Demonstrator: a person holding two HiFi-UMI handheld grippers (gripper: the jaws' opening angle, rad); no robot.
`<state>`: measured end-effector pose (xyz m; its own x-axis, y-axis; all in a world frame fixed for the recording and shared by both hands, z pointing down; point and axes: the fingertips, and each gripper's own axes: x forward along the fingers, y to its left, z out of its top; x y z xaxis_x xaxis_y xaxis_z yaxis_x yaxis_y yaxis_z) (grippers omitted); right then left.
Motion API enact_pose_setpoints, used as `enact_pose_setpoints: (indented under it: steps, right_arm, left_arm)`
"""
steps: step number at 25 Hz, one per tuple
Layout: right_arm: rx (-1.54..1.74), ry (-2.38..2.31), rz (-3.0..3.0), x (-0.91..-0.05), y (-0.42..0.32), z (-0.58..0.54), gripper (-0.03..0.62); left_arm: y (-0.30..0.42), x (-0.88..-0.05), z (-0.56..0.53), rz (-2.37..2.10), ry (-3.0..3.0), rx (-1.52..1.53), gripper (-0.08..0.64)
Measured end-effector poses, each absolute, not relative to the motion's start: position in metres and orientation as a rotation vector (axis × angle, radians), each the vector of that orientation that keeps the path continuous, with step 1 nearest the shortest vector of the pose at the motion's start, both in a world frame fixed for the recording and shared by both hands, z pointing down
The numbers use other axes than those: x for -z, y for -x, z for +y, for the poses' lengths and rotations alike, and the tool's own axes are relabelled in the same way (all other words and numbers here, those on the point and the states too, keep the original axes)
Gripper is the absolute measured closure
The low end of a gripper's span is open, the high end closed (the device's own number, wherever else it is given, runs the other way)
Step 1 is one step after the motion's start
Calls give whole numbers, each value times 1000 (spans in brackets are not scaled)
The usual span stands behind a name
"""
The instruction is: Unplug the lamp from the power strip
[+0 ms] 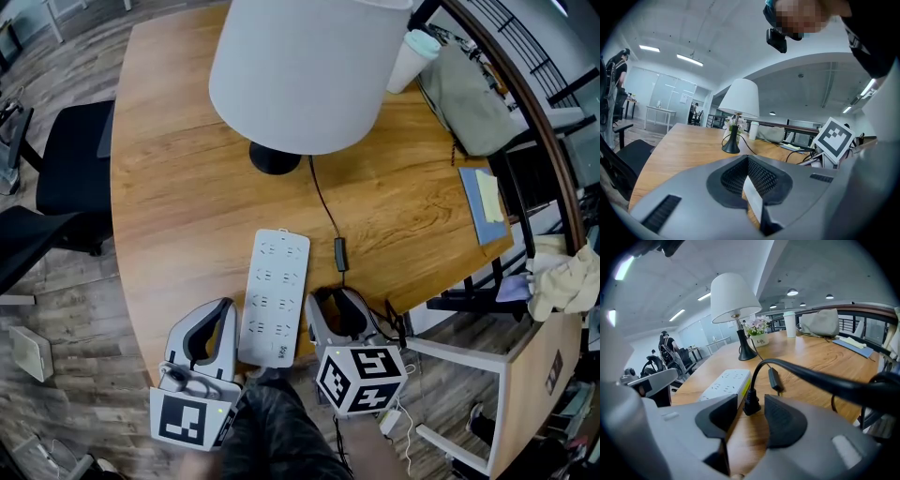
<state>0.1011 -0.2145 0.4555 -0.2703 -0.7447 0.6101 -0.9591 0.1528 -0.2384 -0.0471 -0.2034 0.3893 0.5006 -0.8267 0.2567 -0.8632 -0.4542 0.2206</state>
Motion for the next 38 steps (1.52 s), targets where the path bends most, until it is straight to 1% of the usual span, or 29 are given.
enact_pose_setpoints:
  steps: [10, 15, 16, 18, 19, 21, 22, 27, 38]
  right_arm:
    - [-928, -1588, -2075, -457, -90, -184, 417]
    - [-916, -1578, -2092, -452, -84, -175, 423]
    - [-906, -1588, -2100, -449, -84, -174, 437]
    - [-877, -1604, -2120, -444, -82, -172, 521]
    - [-865, -1598, -2141, -441, -80, -171, 543]
    - [-846, -1569, -2206, -434, -72, -169, 563]
    - [-834, -1558, -2249, -428, -67, -169, 584]
    - [-726, -1524, -2458, -392, -51, -164, 584]
    - [-500, -1527, -2606, -331, -46, -146, 586]
  left_arm:
    - [50, -384, -190, -1397, -2458, -140, 565]
    - [53, -384, -183, -1395, -2473, -150, 565]
    - [54, -385, -181, -1396, -2472, -148, 565]
    - [57, -385, -178, -1398, -2469, -147, 565]
    - [58, -385, -176, -1397, -2467, -151, 565]
    - [60, -386, -172, -1391, -2462, -169, 565]
    - [61, -384, -171, -1392, -2465, -171, 565]
    - [66, -371, -166, -1408, -2498, -143, 565]
    - [64, -333, -151, -1392, -2549, -75, 565]
